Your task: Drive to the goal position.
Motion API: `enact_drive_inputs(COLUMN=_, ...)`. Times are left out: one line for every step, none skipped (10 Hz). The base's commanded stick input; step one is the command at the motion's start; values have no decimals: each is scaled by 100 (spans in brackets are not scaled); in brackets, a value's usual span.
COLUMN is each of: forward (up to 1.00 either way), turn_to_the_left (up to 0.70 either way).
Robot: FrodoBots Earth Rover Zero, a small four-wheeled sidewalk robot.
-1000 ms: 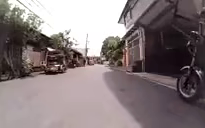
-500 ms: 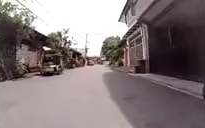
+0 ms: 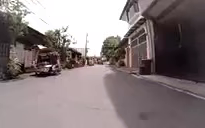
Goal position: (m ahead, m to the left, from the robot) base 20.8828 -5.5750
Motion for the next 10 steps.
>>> enact_drive_inputs(forward=100, turn_to_the_left=0)
enact_drive_inputs(forward=100, turn_to_the_left=0)
enact_drive_inputs(forward=100, turn_to_the_left=0)
enact_drive_inputs(forward=100, turn_to_the_left=0)
enact_drive_inputs(forward=100, turn_to_the_left=0)
enact_drive_inputs(forward=100, turn_to_the_left=0)
enact_drive_inputs(forward=100, turn_to_the_left=0)
enact_drive_inputs(forward=100, turn_to_the_left=0)
enact_drive_inputs(forward=100, turn_to_the_left=0)
enact_drive_inputs(forward=100, turn_to_the_left=0)
